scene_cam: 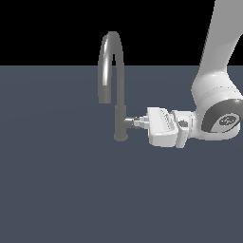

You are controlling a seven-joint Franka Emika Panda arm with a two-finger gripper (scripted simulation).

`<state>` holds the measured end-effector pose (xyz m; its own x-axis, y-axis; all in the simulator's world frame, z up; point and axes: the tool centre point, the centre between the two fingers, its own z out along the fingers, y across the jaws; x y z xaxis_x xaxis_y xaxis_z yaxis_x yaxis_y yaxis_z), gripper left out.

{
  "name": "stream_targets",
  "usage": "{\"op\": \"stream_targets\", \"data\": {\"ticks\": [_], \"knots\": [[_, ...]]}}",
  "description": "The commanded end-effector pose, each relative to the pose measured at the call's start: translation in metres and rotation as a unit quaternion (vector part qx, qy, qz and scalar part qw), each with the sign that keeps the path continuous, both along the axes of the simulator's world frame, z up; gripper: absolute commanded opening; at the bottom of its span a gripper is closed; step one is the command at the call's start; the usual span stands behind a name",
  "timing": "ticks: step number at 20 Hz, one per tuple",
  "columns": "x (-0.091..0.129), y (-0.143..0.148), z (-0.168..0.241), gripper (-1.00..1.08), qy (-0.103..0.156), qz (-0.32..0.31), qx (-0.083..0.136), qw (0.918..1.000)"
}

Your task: Turn on the faucet by rotating a designated handle.

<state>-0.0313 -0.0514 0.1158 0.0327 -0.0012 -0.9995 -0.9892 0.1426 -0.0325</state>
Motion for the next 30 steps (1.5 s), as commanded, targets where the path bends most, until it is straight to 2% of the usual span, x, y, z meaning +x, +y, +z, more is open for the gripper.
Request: {"op": "stream_targets", "data": {"ticks": [1,7,8,20,21,30], "knots": [[-0.004,0.001,-0.016,-1.00,0.008,0.000,0.000,1.0000],[-0.011,0.002,-0.047,-1.00,0.018,-0.001,0.001,0.9998],[-0.001,0.000,-0.024,-1.00,-0.001,0.001,0.001,1.0000],[0.004,-0.001,-0.074,-1.00,0.017,-0.001,0.001,0.9998],[0.012,-0.003,-0.043,-1.00,-0.006,0.005,0.006,1.0000],[0.024,-0.004,-0.074,-1.00,0.009,0.001,0.003,1.0000]]}}
